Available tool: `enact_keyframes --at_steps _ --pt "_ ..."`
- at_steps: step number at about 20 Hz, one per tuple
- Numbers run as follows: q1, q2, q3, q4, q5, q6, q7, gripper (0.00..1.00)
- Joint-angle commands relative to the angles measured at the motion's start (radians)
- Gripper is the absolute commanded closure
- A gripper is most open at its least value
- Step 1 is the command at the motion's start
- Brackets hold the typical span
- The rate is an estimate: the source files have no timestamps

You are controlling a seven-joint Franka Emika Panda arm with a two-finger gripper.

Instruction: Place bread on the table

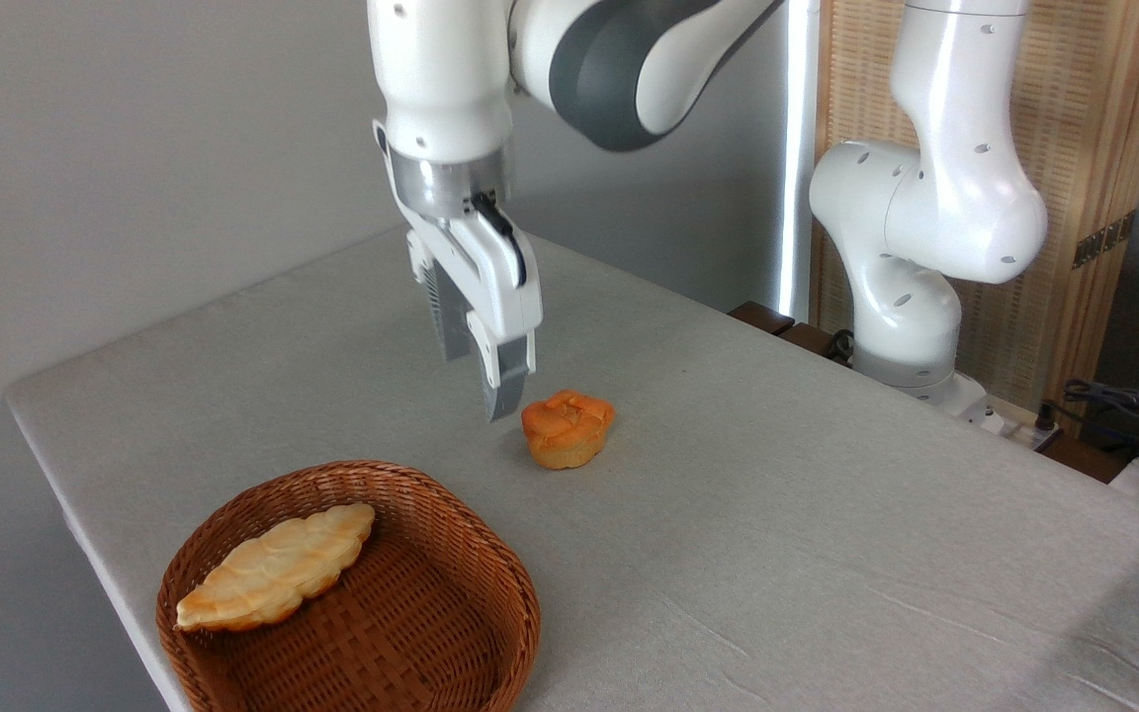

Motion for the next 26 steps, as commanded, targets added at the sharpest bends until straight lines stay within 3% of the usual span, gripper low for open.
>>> enact_keyframes --at_steps 1,5,9,21,26 --pt "0.007 0.013 -0.005 0.132 0.006 -0.060 -0.184 0.00" --pt "0.006 0.066 -0.006 0.303 0.144 -0.213 -0.207 0.00" --pt "0.006 0.131 -0.006 0.428 0.225 -0.299 -0.215 0.00" --pt "0.001 0.180 0.014 0.491 0.227 -0.301 -0.236 0.00" --pt "-0.028 0.180 0.051 0.491 0.227 -0.301 -0.235 0.00"
